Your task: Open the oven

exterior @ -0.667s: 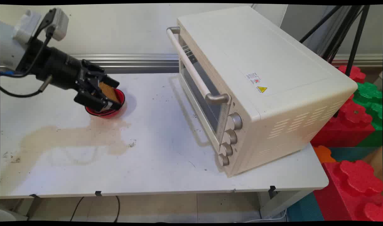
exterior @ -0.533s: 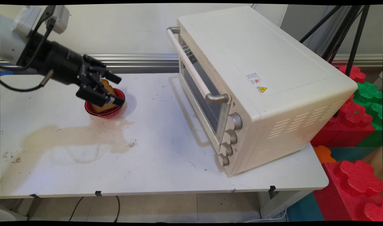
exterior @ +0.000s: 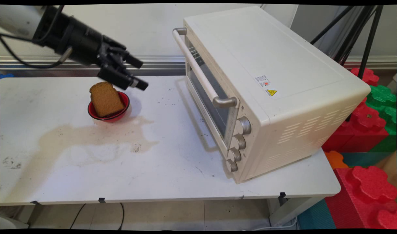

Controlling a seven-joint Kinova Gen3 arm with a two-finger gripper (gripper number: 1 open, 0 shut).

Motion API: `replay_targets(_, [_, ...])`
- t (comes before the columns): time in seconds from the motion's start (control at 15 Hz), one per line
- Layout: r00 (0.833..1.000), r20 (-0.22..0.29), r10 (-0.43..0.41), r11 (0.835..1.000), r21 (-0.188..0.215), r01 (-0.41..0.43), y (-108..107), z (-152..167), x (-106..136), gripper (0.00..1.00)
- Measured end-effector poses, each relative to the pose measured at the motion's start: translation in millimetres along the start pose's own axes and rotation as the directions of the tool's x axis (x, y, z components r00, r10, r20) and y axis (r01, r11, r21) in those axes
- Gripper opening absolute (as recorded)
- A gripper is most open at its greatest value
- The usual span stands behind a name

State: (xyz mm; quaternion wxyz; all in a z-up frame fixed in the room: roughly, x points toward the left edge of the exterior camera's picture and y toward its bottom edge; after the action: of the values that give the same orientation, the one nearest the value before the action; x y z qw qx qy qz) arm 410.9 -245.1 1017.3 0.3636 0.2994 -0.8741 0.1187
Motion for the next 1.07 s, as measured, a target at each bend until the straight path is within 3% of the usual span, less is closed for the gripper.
replay_targets(0.6, [0.998,-0.059,-0.006,1.0,0.003,0.007,-11,23,61,1.0])
replay_targets(1.07, [0.998,-0.068,0.0,1.0,0.005,0.0,-20,47,87,1.0])
